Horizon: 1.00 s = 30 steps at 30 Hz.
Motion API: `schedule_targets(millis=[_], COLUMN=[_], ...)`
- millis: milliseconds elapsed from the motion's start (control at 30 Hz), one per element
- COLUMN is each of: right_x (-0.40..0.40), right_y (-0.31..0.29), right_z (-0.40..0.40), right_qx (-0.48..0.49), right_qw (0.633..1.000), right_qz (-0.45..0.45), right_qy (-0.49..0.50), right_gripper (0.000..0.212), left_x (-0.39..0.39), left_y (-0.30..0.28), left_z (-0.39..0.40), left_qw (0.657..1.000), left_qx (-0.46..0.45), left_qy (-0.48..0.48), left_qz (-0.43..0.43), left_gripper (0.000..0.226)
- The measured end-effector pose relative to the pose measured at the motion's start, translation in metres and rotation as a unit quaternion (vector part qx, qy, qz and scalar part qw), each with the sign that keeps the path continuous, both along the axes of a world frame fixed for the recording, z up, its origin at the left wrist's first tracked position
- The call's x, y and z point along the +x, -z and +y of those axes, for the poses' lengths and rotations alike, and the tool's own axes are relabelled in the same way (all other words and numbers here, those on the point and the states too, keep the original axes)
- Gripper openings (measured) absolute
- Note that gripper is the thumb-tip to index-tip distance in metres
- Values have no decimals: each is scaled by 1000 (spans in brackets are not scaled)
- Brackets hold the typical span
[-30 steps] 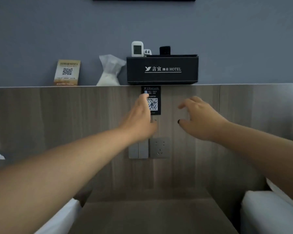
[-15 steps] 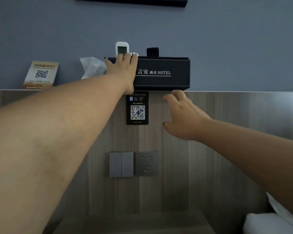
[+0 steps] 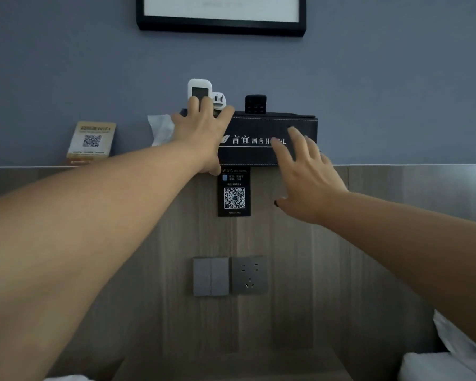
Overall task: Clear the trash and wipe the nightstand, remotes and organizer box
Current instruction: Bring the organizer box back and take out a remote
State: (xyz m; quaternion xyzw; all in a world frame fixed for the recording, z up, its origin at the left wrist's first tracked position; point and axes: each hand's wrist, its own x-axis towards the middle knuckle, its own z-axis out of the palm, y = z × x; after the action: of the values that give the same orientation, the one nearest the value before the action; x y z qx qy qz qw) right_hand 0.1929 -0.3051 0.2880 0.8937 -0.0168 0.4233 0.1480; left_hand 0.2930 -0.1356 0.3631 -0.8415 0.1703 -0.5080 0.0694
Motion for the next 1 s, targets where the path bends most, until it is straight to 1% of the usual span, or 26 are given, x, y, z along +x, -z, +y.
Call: schedule_targets(millis=[67,167,300,400,467,533,667,833,900,1000], right_x=[2,-5,-24,-41,-55,-71,-100,-124,-132,-143], right_y=[-7,-17,-28,-24,-15,-3,32,112,145,183], right_z=[13,34,57,74,83,89,95,97,98,104], right_qx=[-28,-60,-58,-48,-45,-49,-61,-43,-34,-28], right_qw=[999,997,996,997,998,997,995,991,989,985], right_qz=[-20,-52,-59,-55,-49,-44,-11,27,39,45], right_qy=[12,21,32,9,-13,-33,-76,-126,-140,-162], right_gripper=[115,117,122,124,123,121,116,110,109,98], left_x=[-12,-35,-71,-101,-121,-141,-173,-205,-215,-229], left_y=[2,5,7,16,29,47,95,173,203,242], left_z=[16,39,73,100,115,127,150,167,171,178], left_qw=[1000,1000,999,997,997,997,995,989,988,987], left_qx=[-3,2,25,50,43,31,32,50,58,54], left_qy=[10,17,11,20,38,49,92,137,142,149], left_qz=[-3,-6,-32,-53,-58,-53,-32,-29,-20,10], left_gripper=[112,112,107,101,96,95,101,92,95,102])
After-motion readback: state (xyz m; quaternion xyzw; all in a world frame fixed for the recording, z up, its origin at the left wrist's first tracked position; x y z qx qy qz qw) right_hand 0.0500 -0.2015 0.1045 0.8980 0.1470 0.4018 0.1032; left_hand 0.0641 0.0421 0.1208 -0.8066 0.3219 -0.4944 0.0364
